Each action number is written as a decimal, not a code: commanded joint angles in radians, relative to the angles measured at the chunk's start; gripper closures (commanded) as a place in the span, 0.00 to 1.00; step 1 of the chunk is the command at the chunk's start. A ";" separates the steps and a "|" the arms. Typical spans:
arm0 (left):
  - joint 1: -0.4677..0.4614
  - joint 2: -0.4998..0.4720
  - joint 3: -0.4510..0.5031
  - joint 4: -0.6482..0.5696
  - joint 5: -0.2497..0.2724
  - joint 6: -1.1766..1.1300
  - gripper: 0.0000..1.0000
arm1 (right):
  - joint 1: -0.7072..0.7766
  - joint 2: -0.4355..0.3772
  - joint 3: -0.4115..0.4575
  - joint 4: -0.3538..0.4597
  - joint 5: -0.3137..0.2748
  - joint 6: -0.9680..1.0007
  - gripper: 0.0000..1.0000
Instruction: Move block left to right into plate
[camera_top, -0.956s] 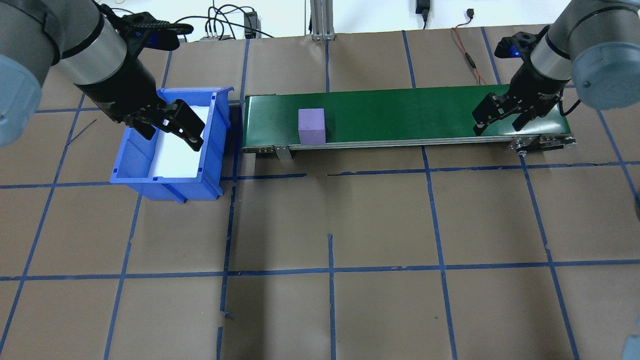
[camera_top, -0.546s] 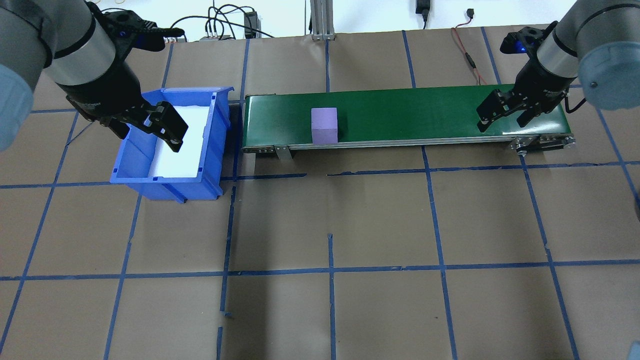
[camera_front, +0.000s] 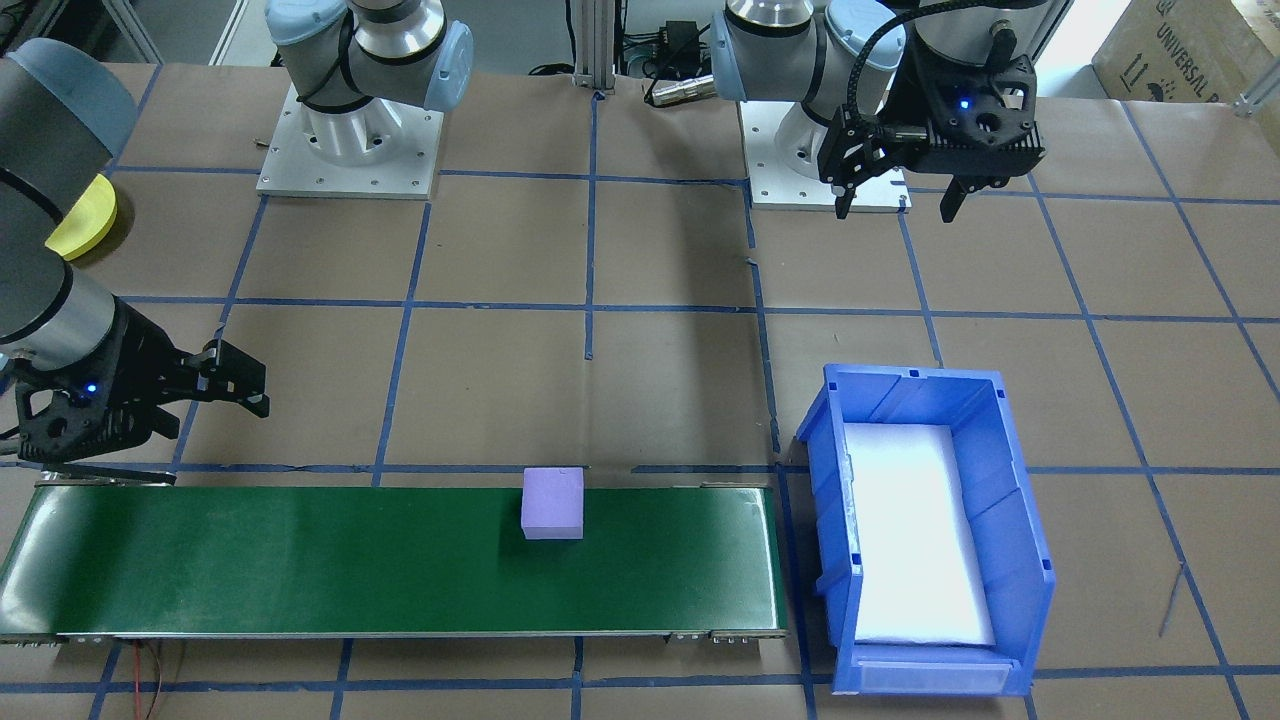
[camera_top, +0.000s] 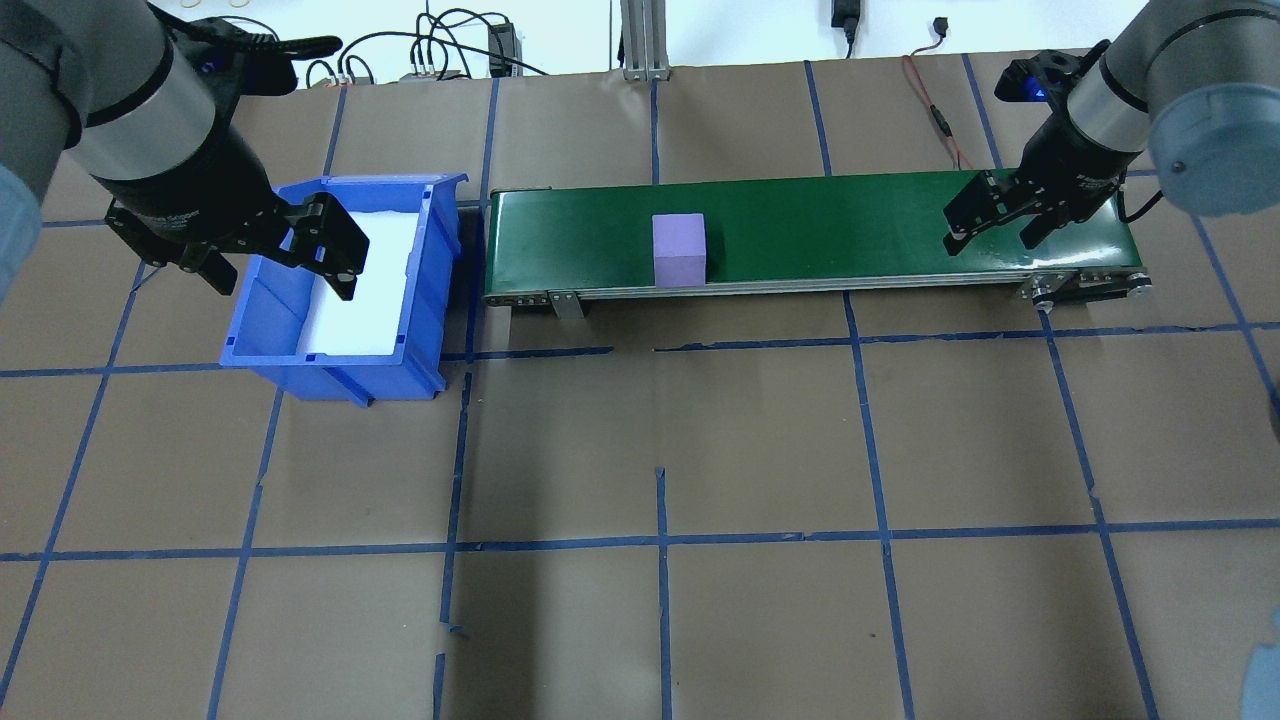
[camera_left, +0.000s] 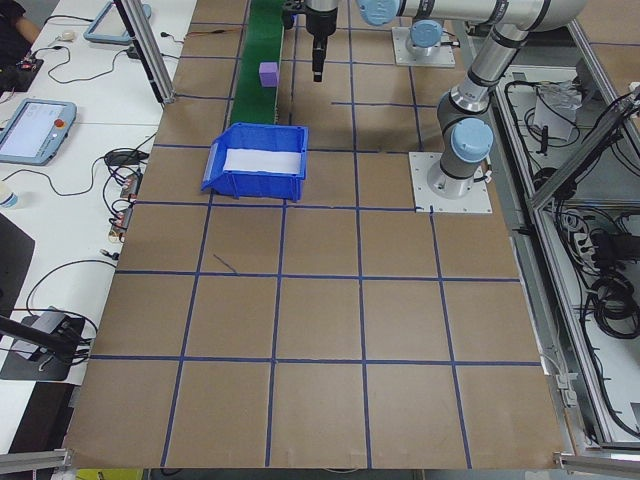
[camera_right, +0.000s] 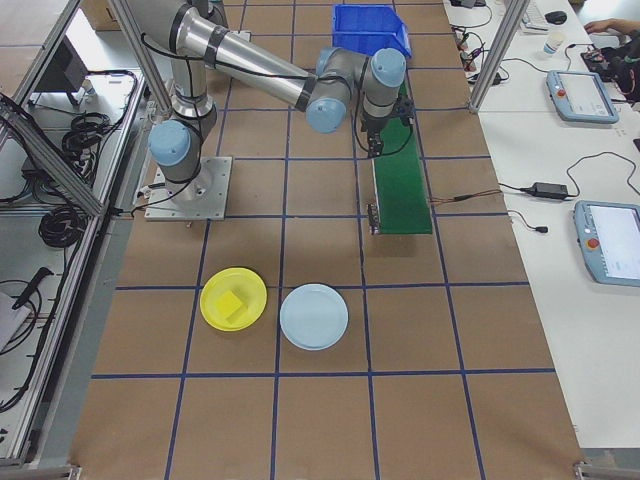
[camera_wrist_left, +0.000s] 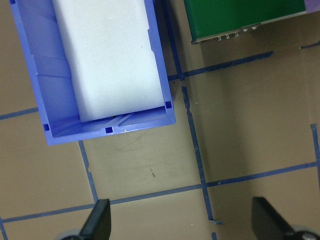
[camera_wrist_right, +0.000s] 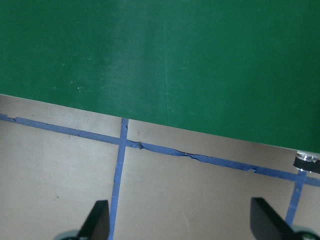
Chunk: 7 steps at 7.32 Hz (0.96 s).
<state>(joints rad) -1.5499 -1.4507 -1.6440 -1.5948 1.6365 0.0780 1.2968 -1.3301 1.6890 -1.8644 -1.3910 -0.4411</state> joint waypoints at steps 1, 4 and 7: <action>-0.001 0.003 -0.003 0.001 0.000 -0.011 0.00 | -0.001 0.009 -0.005 -0.032 0.027 0.034 0.00; -0.001 0.001 -0.005 0.003 0.000 -0.009 0.00 | 0.001 0.026 -0.014 -0.077 0.070 0.094 0.00; -0.001 0.001 -0.005 0.001 0.000 -0.009 0.00 | 0.001 0.029 -0.002 -0.096 0.108 0.107 0.00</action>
<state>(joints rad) -1.5509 -1.4496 -1.6490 -1.5933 1.6368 0.0690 1.2972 -1.3007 1.6794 -1.9575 -1.3098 -0.3374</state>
